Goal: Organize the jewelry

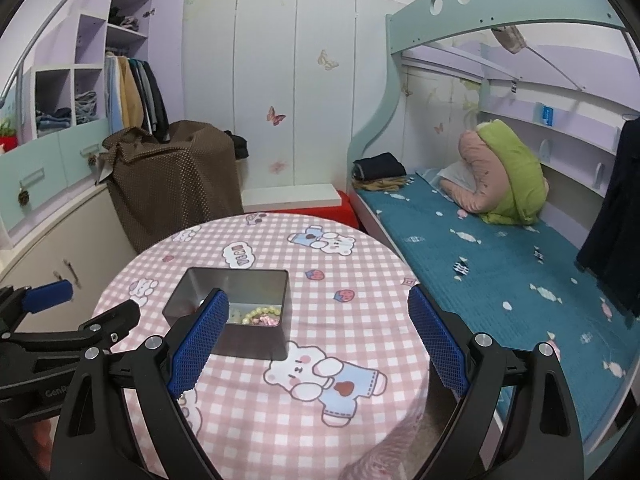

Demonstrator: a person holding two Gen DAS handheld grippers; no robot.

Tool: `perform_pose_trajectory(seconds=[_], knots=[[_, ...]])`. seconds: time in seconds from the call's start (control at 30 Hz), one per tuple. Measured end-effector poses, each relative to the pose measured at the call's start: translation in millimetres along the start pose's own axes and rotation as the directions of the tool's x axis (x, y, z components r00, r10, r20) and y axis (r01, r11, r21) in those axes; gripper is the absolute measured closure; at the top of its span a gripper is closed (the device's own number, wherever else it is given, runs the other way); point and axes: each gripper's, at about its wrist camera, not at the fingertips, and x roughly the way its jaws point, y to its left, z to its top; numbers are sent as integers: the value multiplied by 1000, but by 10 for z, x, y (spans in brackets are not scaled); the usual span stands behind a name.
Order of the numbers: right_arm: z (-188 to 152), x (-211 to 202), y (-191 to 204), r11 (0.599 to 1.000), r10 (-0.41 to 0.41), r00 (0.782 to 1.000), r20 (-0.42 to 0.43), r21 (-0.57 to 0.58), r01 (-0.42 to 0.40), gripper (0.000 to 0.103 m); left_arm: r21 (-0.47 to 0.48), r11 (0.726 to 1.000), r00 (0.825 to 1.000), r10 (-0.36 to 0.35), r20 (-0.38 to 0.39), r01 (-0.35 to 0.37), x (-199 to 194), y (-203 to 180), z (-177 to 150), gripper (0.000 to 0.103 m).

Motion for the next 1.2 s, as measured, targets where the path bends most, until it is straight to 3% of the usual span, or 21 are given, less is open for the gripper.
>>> perform_pose_trajectory(seconds=[0.57, 1.2], knots=[[-14, 28, -63, 999, -24, 1000, 0, 33, 24, 15, -5, 999, 999, -35, -5, 35, 52, -11, 17, 15], [-39, 85, -88, 999, -5, 1000, -12, 35, 6, 15, -3, 1000, 1000, 2, -3, -2, 39, -34, 8, 15]])
